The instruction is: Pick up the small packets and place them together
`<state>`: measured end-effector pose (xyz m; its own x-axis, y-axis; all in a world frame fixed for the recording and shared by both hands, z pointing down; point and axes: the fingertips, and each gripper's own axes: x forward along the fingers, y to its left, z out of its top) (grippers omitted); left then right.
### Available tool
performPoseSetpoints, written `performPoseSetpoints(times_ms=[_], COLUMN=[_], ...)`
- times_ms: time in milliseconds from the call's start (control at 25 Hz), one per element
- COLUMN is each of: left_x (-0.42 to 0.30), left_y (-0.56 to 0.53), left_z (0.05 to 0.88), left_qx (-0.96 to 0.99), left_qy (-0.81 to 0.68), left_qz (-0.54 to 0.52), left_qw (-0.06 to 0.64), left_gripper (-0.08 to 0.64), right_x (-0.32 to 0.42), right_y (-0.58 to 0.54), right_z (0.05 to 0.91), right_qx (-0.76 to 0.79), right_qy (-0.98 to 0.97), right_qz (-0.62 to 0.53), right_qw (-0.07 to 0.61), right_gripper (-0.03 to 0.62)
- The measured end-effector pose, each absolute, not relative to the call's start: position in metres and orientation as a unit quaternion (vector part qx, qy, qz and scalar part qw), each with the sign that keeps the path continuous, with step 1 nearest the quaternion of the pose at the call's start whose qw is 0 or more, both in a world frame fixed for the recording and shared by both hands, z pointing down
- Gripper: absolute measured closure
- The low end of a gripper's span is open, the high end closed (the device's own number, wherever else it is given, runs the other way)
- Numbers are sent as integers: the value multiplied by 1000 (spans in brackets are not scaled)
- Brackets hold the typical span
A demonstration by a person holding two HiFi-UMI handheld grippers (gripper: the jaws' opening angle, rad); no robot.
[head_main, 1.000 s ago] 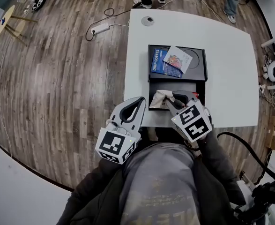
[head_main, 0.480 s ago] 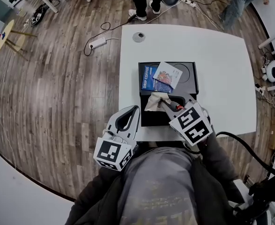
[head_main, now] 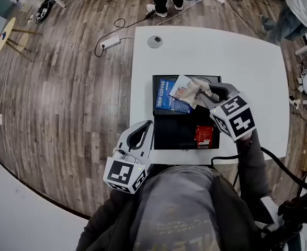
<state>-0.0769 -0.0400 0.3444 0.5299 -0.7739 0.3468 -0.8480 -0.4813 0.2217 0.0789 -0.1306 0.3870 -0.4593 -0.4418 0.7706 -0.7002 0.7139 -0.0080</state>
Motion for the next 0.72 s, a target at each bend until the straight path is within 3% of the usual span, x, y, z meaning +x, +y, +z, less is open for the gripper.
performPoseSetpoints(times_ms=[280, 720], left_x=[-74, -69], left_y=[-45, -39], left_z=[357, 355], left_qx=[839, 845], left_qy=[-490, -486], left_qz=[116, 107], left_qw=[207, 197], left_gripper=[559, 559], right_x=[89, 97], right_y=[-148, -145], right_z=[406, 376], right_qx=[343, 389], right_qy=[-830, -838], right_qz=[170, 140], right_qw=[406, 356], right_gripper=[391, 390])
